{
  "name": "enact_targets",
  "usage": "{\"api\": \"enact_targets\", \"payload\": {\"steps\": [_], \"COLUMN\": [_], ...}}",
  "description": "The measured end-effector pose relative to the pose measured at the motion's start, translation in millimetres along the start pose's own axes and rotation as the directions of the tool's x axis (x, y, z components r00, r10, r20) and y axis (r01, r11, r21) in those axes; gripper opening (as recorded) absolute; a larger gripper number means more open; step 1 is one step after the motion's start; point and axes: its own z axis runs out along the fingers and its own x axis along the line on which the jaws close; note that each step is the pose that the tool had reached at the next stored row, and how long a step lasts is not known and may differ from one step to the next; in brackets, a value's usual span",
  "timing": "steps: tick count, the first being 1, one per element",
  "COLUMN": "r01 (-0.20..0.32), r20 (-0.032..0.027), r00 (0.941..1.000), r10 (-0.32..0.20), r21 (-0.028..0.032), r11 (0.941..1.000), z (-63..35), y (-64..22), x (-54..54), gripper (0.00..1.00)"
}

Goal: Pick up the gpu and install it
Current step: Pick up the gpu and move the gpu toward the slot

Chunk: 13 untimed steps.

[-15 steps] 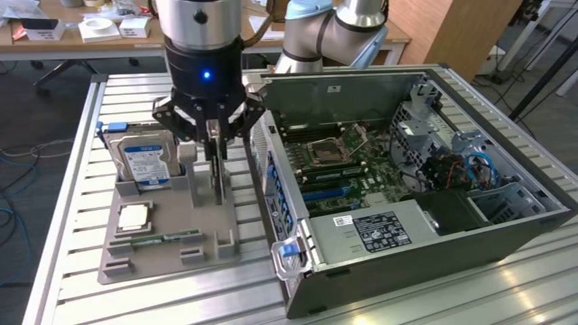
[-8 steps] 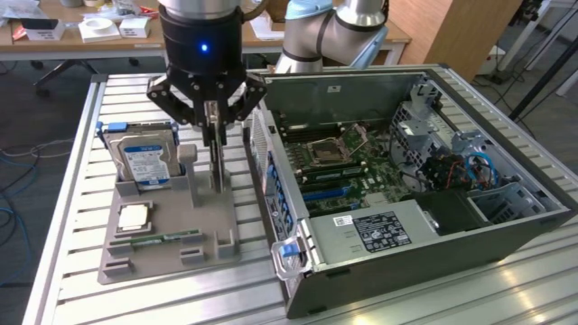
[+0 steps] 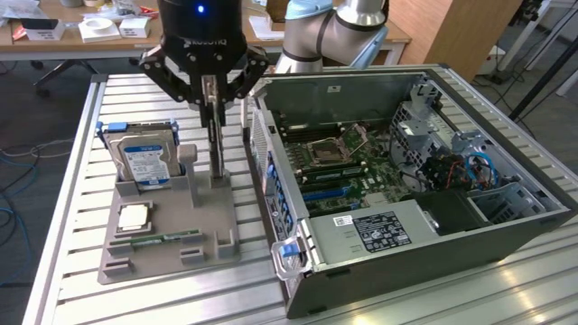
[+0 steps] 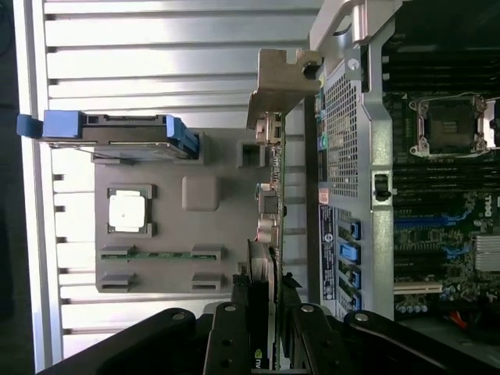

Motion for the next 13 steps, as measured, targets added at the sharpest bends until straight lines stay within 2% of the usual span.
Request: {"api": "enact_targets", "payload": {"steps": [7,13], "r01": [0.0,0.0], "r20": [-0.0001,0.0], "r00": [1.0,1.0], "r10": [0.0,0.0], "r21": [0.0001,0.0], "r11": [1.0,1.0], "z": [-22.6,-35.5], "y": [0.9,1.4], "x": [-0.3,-0.5], "gripper": [0.26,0.26]}}
